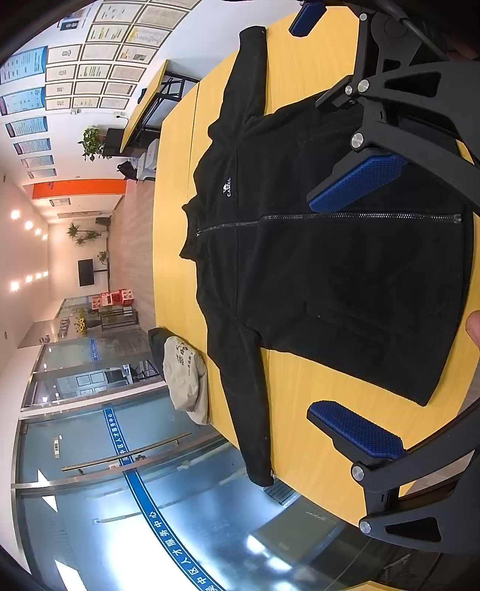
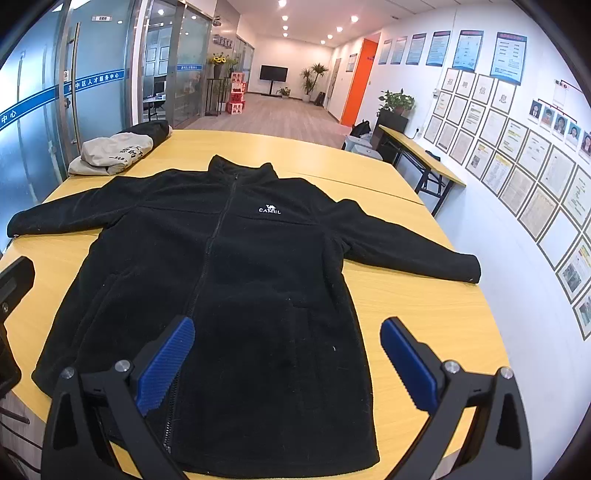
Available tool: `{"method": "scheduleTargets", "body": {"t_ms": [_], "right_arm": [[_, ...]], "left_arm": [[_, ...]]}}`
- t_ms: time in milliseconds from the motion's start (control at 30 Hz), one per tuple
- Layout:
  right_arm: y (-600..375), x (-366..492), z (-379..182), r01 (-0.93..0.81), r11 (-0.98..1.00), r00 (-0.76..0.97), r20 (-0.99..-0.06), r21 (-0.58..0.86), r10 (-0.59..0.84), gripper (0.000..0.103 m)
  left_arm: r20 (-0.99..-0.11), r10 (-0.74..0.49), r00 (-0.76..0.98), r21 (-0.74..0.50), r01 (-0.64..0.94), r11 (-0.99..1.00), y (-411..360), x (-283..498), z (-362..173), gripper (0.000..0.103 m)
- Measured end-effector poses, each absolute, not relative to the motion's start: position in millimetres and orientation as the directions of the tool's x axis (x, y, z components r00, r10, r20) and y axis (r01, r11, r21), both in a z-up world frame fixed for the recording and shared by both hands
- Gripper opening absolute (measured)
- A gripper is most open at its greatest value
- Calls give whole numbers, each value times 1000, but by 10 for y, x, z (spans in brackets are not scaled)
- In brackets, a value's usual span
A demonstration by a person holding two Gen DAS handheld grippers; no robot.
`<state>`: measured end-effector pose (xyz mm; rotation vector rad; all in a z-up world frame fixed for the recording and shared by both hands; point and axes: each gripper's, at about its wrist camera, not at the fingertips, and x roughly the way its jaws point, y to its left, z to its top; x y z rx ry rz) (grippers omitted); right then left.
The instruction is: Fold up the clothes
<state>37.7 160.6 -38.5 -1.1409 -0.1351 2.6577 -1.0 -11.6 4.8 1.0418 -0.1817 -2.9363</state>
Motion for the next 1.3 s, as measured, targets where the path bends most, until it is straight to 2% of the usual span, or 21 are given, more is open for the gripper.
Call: {"method": "scheduleTargets", "body": {"t_ms": [467, 567, 667, 767, 933, 1100, 1300], "right_arm": [[1685, 308, -439, -191, -966, -659, -707, -171, 256, 103], [1743, 290, -472, -177, -973, -671, -706, -146, 227, 103], [1956, 345, -509, -137, -986, -704, -691, -96, 165, 103], [2437, 553, -473, -133, -990, -757, -641, -38, 126, 103], [3622, 781, -426, -236, -971, -804, -555, -29, 212, 103], [4733, 570, -697, -380, -917, -803, -536, 123, 261, 103], [5590, -64, -1051, -365, -908, -818, -538, 208, 205, 103]], "left_arm": [[-628, -63, -775, 124, -20, -992, -42, -108, 8, 103], [-636, -24, -771, 110, -59, -992, -22, -196, -22, 103], [-624, 66, -778, 108, -170, -980, -39, -321, 1, 103], [-611, 113, -784, 139, -247, -959, -104, -473, 18, 103], [-595, 128, -793, 152, -268, -951, -62, -955, -151, 103], [-617, 198, -762, 126, -344, -930, 468, -1522, -623, 103], [-641, 300, -707, 128, -483, -866, 1465, -2243, -1097, 103]]}}
